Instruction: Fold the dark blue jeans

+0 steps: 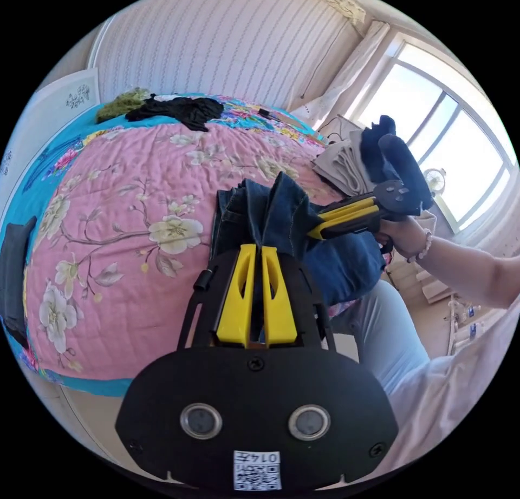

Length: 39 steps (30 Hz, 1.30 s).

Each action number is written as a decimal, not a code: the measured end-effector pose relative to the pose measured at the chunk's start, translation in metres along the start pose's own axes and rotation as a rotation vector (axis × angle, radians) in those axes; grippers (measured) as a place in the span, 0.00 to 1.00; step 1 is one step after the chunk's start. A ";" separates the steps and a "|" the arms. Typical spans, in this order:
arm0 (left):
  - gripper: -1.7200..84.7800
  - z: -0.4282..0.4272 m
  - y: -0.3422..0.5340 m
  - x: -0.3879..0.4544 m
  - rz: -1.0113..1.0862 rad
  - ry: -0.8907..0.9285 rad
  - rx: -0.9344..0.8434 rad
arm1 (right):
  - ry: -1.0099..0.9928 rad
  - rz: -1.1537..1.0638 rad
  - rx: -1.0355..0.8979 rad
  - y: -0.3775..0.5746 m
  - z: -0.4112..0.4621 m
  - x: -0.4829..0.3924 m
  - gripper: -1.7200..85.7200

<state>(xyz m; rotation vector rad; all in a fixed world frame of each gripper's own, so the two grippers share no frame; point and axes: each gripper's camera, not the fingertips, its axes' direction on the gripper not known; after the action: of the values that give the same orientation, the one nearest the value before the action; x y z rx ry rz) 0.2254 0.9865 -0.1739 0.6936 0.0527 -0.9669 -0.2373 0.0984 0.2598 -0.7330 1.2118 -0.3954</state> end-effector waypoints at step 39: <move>0.07 -0.100 0.041 -0.042 -0.450 0.547 -0.078 | 0.152 0.095 -0.266 0.000 -0.028 0.162 0.11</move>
<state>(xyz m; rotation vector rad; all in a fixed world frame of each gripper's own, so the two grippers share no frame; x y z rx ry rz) 0.2584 1.0889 -0.2166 0.8770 0.7498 -1.1684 -0.2107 -0.0127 0.1417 -0.8808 1.4543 -0.2157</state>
